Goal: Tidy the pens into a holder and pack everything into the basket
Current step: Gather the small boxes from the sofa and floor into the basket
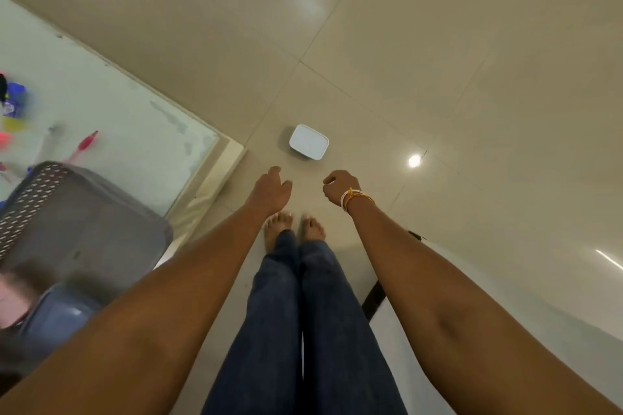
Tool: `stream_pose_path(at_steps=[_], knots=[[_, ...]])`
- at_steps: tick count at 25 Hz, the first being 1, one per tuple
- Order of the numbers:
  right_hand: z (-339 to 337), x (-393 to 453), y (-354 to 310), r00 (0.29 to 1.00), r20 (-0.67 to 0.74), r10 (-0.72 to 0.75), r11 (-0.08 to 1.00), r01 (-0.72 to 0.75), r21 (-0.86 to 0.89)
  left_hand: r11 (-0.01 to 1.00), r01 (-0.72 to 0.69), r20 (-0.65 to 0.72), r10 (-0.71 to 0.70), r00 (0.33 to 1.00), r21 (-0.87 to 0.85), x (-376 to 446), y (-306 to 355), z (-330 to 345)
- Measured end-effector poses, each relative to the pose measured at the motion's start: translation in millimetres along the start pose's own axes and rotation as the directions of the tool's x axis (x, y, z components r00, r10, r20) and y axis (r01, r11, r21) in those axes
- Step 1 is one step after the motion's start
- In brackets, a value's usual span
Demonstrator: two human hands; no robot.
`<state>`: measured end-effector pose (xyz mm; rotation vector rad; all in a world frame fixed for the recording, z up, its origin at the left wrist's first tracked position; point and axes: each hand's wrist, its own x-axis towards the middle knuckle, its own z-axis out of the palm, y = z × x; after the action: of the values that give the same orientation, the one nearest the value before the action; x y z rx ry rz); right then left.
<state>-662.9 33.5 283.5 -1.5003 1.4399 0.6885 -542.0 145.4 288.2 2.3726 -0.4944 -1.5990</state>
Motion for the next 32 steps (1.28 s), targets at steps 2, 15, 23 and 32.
stream_pose_path(at_steps=[2, 15, 23, 32], knots=[[9, 68, 7, 1.000, -0.015, 0.001, 1.000, -0.001, -0.025, 0.999, 0.018, 0.019, -0.018, 1.000, -0.026, 65, -7, 20], [55, 376, 10, 1.000, 0.003, 0.008, 0.985, -0.007, -0.173, 0.900, 0.162, 0.089, -0.138, 0.986, -0.405, 358, -47, 109], [6, 169, -5, 0.996, 0.043, 0.081, 0.987, -0.086, 0.135, 0.855, 0.202, 0.084, -0.185, 0.979, -0.478, 162, -14, 40], [-45, -77, -53, 0.999, 0.042, 0.033, 0.961, -0.043, 0.272, 0.730, 0.179, 0.023, -0.219, 0.975, -0.660, -69, 18, -46]])
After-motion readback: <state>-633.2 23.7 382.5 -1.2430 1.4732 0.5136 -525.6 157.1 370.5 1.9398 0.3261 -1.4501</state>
